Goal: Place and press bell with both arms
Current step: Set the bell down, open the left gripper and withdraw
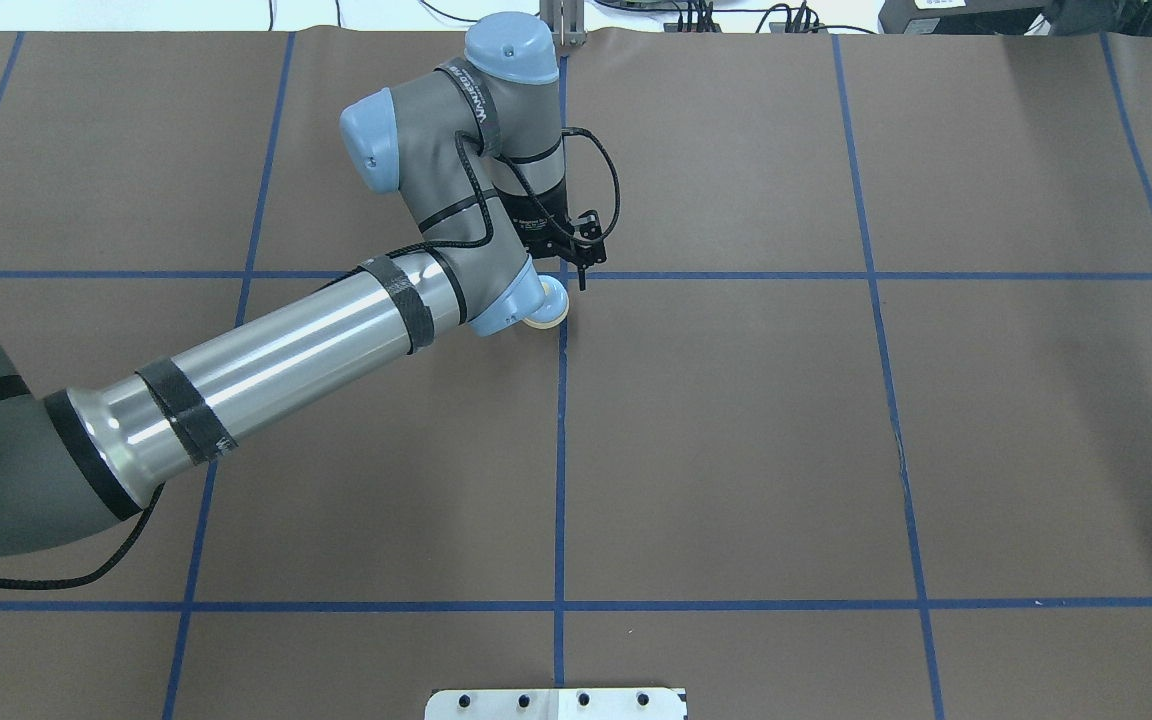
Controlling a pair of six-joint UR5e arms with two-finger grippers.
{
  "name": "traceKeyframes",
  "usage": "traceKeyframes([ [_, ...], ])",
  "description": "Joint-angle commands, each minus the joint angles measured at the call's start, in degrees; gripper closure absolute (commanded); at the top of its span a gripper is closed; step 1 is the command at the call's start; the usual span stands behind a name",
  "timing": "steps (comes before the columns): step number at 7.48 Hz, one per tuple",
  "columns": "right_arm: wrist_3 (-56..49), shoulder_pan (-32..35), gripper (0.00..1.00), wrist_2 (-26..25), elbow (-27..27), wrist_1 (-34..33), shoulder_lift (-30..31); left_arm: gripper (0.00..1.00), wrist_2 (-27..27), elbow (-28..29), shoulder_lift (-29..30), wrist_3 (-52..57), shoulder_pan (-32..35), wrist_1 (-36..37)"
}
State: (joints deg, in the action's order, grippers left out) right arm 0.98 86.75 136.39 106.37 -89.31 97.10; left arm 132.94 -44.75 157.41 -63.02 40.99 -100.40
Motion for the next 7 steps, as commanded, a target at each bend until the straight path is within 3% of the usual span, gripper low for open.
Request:
traceKeyframes([
  [1, 0.43, -0.35, 0.00, 0.97, 0.06, -0.07, -1.90, 0.00, 0.47, -6.28, -1.57, 0.79, 3.03, 2.48],
  [4, 12.70, -3.68, 0.00, 0.89, 0.76, -0.16, -7.35, 0.00, 0.65, -22.88, -13.93, 5.77, 10.67, 3.97],
  [7, 19.59, -8.59, 0.00, 5.46, 1.64, -0.07, -15.33, 0.00, 0.12, -39.83, -27.55, 31.65, 19.27, 20.46],
])
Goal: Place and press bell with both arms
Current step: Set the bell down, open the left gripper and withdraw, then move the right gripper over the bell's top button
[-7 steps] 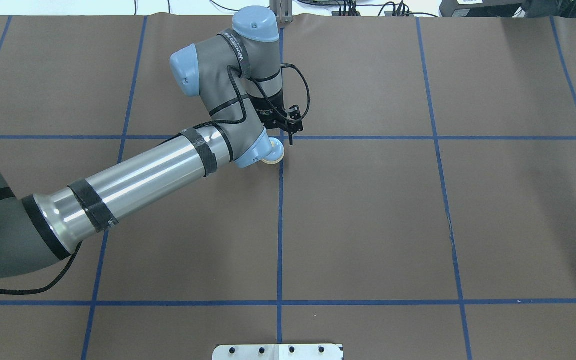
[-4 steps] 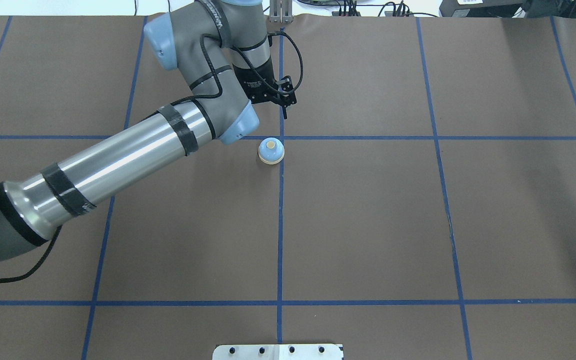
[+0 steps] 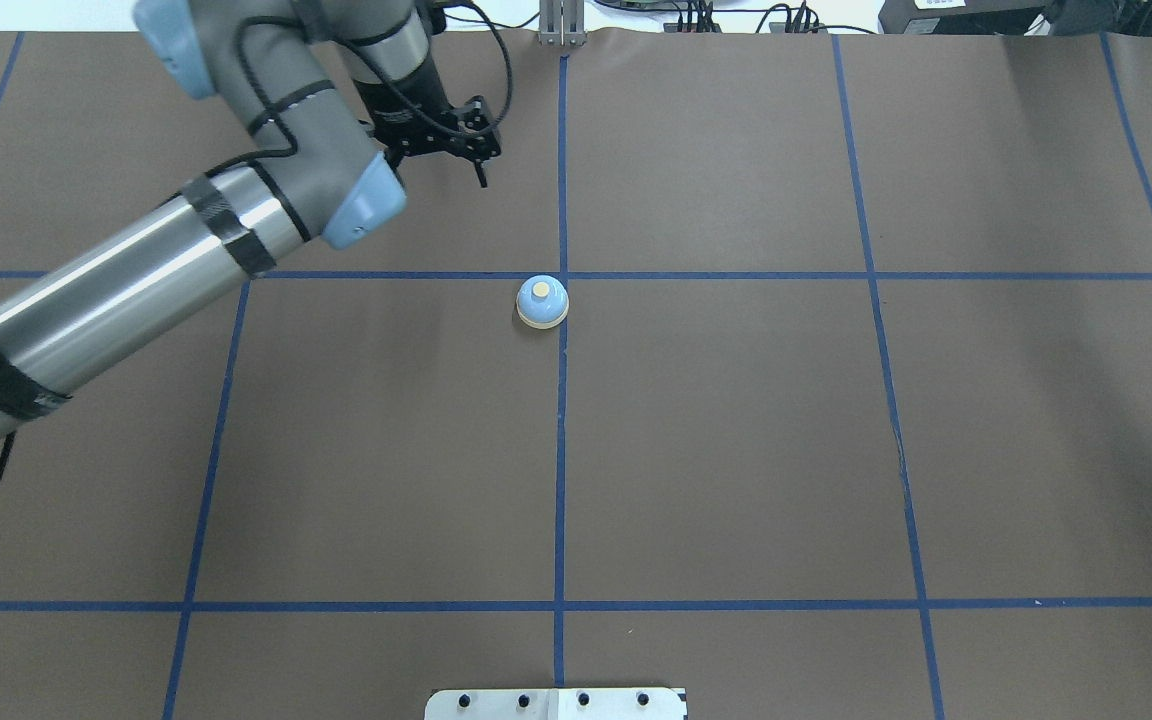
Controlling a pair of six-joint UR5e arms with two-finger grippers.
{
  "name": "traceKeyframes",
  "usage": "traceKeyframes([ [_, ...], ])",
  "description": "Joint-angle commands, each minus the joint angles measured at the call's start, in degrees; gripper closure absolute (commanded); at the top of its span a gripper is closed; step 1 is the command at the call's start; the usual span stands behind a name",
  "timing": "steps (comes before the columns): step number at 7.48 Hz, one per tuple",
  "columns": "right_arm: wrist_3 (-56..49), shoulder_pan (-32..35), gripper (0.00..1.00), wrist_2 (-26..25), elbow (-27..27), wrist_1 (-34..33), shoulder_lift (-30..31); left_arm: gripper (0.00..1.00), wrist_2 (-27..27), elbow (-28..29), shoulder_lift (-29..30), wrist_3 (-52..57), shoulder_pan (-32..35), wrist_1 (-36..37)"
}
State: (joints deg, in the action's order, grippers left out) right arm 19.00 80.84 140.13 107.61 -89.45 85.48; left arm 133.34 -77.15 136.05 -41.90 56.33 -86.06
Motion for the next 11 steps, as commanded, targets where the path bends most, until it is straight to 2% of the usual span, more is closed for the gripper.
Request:
traceKeyframes([
  [1, 3.83, -5.06, 0.00, 1.38, 0.49, -0.02, -8.61, 0.00, -0.45, -11.49, -12.76, 16.78, 7.53, 6.34],
  [3, 12.52, -10.76, 0.00, -0.80, 2.33, -0.02, -13.73, 0.00, -0.54, -15.38, -22.54, 32.42, 16.04, 6.43],
  [5, 20.25, -19.71, 0.00, -7.11, 1.81, -0.54, -20.06, 0.00, -0.54, -19.33, -32.81, 46.74, 23.96, 5.99],
  [6, 23.59, -22.98, 0.00, -9.06, 1.46, -0.63, -22.35, 0.00, -0.54, -20.66, -36.43, 50.21, 27.91, 5.99],
  [9, 31.35, -33.00, 0.00, -18.72, -4.93, -0.63, -31.48, 0.00, -1.06, -31.80, -51.54, 51.56, 33.48, 5.11],
  [11, 34.60, -38.97, 0.02, -26.00, -14.57, -0.55, -39.82, 0.00, -2.29, -34.11, -54.39, 52.97, 33.93, 5.20],
])
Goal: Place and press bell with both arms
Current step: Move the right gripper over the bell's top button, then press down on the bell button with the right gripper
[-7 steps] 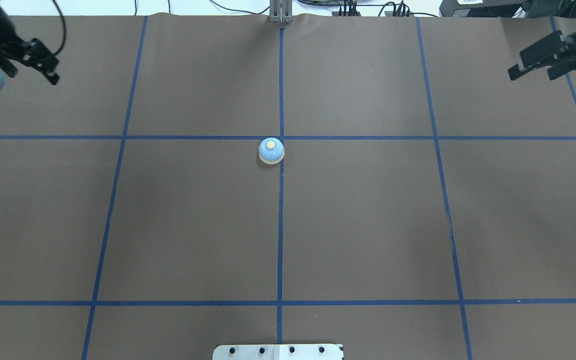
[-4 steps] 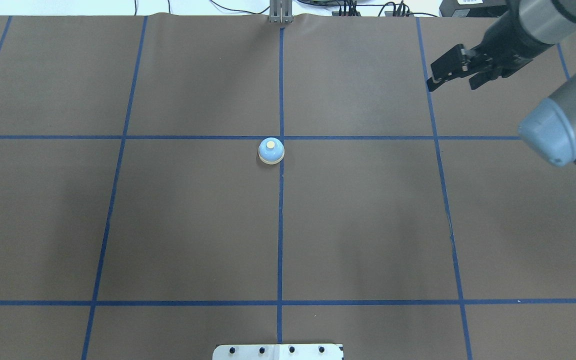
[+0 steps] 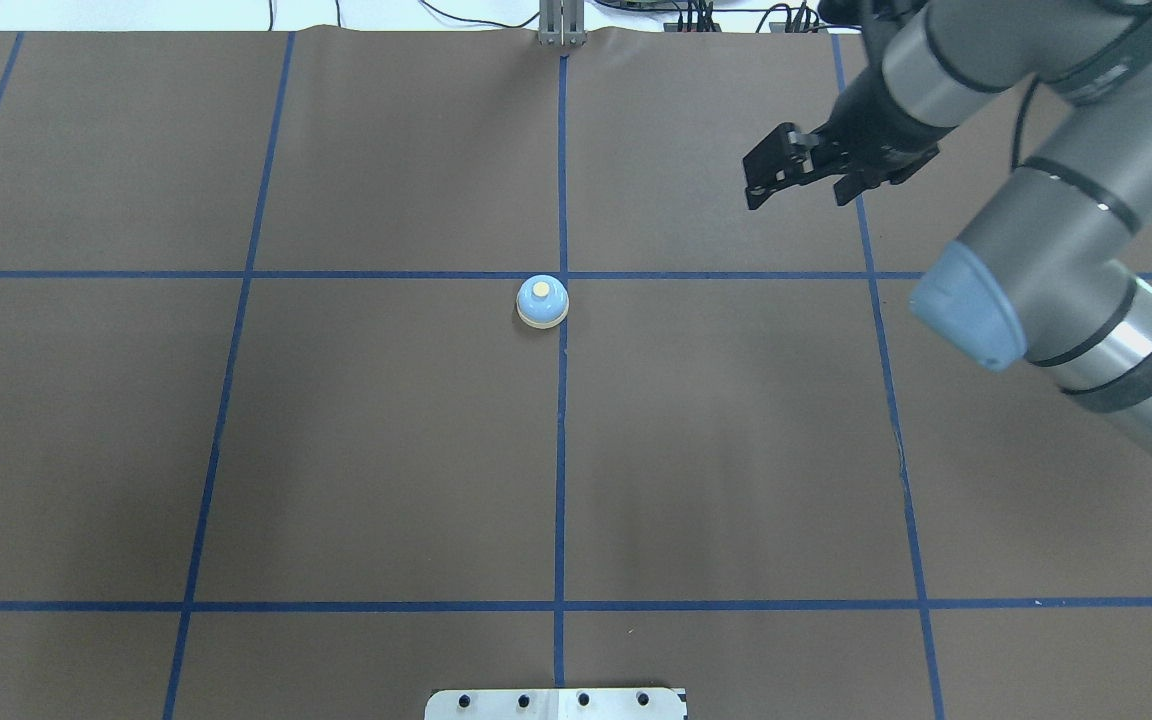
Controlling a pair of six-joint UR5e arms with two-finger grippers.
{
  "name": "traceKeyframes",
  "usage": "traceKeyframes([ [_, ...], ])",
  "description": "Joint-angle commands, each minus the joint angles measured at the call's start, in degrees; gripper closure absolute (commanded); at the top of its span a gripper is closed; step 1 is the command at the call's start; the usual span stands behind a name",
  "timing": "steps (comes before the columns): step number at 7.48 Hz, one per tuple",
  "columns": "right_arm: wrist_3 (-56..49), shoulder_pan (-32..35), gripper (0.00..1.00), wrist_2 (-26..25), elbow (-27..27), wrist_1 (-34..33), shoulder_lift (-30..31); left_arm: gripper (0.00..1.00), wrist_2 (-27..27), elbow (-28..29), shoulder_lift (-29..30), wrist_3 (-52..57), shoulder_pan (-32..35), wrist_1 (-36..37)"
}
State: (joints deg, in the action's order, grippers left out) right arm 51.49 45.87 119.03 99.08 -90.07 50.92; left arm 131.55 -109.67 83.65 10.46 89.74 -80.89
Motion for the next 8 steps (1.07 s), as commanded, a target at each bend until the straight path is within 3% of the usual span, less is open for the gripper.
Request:
traceKeyframes([
  [1, 3.86, -6.38, 0.10, -7.21, -12.53, 0.33, -10.61, 0.00, -0.51, -1.60, -2.44, 0.53, 0.52, 0.03],
  [2, 4.92, -8.23, 0.34, -7.76, -17.47, 0.51, -14.15, 0.00, -0.51, -1.60, -2.44, 0.53, 0.61, 0.03],
  [4, 5.46, -9.92, 0.91, -9.51, -22.41, 3.91, -15.93, 0.00, -0.51, -1.51, -2.53, 0.53, 0.61, 0.03],
  [5, 5.46, -10.44, 1.00, -9.43, -26.96, 4.81, -18.55, 0.00, -0.51, -1.51, -2.53, 0.53, 0.61, 0.03],
  [8, 5.46, -10.89, 1.00, -9.52, -32.87, 4.82, -21.64, 0.00, -0.42, -1.51, -2.53, 0.53, 0.61, 0.03],
])
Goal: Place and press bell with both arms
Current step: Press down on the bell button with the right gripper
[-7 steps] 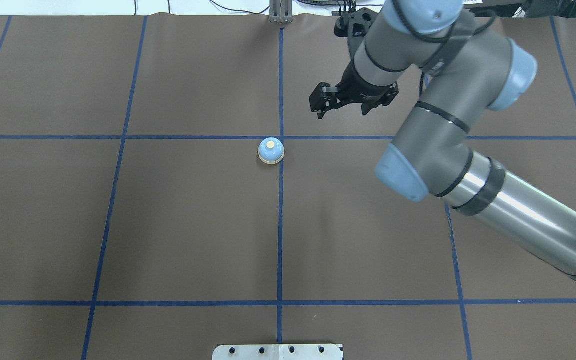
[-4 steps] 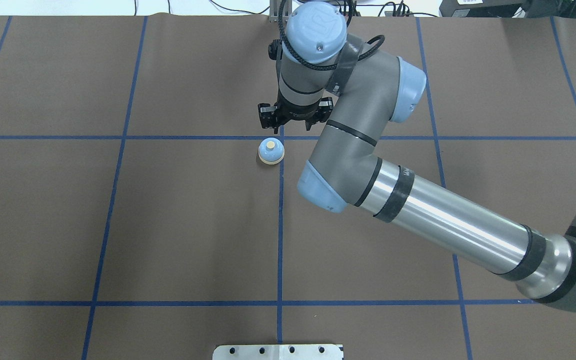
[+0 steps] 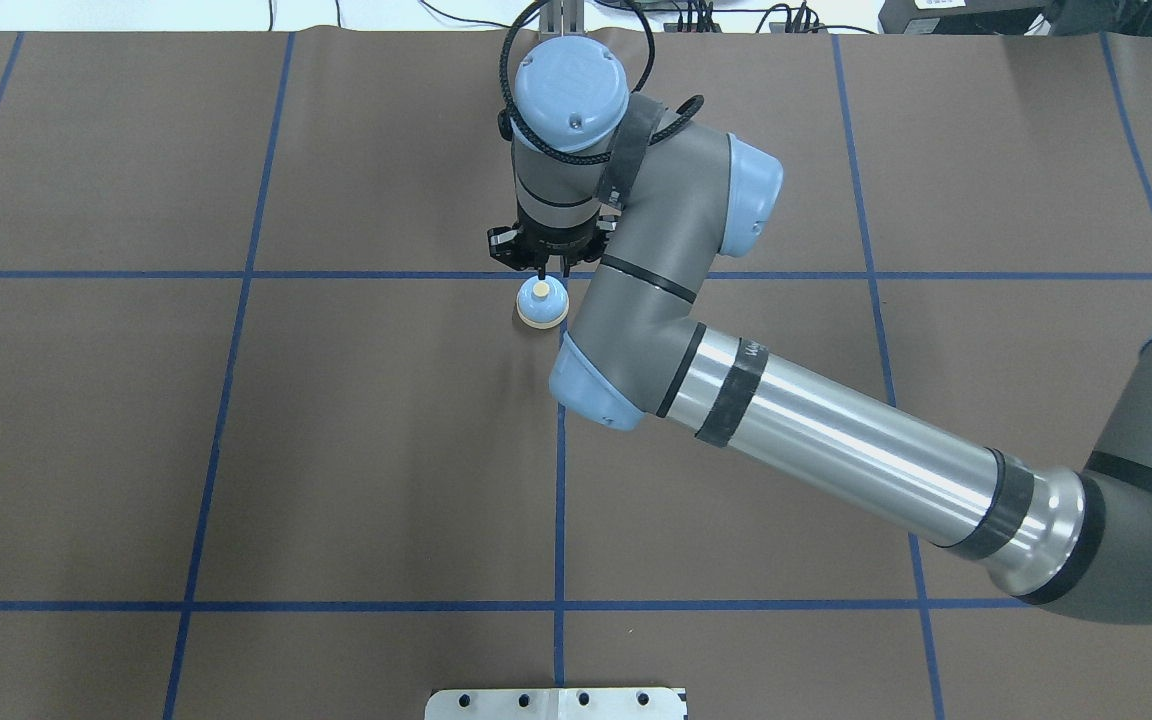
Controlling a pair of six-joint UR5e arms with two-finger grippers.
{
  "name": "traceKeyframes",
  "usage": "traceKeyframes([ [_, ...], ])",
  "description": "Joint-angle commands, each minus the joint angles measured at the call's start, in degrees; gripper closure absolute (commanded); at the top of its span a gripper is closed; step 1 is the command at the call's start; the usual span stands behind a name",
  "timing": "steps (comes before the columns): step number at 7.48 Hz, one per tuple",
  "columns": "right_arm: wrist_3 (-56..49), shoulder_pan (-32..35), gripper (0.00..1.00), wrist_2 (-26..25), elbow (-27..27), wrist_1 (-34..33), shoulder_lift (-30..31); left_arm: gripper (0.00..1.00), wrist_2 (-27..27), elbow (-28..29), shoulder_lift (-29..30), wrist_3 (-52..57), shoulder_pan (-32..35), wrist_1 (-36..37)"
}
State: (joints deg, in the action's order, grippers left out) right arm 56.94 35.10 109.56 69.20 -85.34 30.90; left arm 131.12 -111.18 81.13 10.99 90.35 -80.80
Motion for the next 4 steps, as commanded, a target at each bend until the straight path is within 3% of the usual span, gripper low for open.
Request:
traceKeyframes([
  [1, -0.08, -0.03, 1.00, 0.04, -5.54, 0.09, -3.20, 0.00, 0.01, 0.00, 0.00, 0.00, -0.09, 0.03],
  [4, -0.17, -0.65, 1.00, -0.05, -7.76, 0.09, -3.13, 0.00, 0.01, -0.08, 0.00, -0.17, -0.09, 0.03],
])
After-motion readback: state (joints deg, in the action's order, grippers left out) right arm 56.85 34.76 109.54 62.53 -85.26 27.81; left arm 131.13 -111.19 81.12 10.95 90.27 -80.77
